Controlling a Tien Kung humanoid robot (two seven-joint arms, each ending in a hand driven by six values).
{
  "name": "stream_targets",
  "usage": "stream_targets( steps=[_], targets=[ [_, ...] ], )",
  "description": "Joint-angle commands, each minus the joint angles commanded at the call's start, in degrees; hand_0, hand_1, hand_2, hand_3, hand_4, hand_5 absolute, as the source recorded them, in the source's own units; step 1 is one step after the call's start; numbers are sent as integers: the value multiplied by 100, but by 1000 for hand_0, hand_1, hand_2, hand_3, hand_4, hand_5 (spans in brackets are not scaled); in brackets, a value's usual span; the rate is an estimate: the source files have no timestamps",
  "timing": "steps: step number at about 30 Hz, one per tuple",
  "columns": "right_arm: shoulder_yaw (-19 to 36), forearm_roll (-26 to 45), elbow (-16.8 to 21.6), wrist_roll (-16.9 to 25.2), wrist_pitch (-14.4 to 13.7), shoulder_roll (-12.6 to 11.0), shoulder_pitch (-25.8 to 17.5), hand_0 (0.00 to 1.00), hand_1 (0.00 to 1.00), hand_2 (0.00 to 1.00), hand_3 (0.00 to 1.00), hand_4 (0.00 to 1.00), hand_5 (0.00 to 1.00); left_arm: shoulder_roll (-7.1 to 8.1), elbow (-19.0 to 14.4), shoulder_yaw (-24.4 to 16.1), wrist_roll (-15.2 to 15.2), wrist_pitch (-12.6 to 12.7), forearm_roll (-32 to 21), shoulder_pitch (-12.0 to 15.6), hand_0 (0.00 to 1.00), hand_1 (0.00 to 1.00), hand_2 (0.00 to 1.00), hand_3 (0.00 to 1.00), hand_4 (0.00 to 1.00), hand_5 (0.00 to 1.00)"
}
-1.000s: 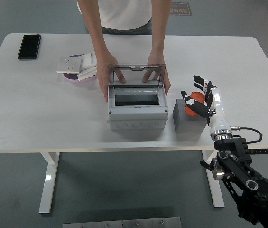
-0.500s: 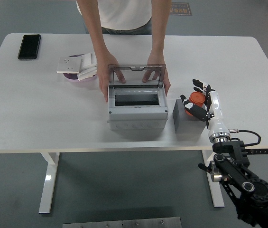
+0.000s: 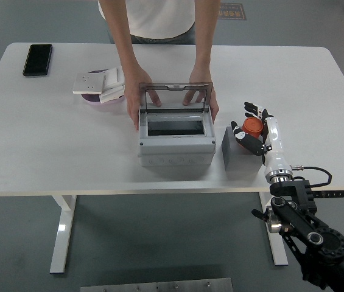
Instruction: Fetch the battery,place it into the box,close the lid of the box
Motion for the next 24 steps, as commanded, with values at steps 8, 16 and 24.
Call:
stream_targets(
  steps=[8,16,24],
  targets=[
    [1,99,-49,77,-31,-6,44,667,723,719,752,667,2,5,-2,-17,10,-1,32,-13,638,746,578,506,417,2],
    [-2,218,-89,140,-69,1,72,595,544,547,586,625,2,4,-4,-26,18,-3,50,-25,634,745,579,506,407,2],
    [-78,310,-156,182,-86,44,98,584,434,463,466,526,2,7,-5,-39,30,-8,73,-27,634,745,578,506,406,2]
  ],
)
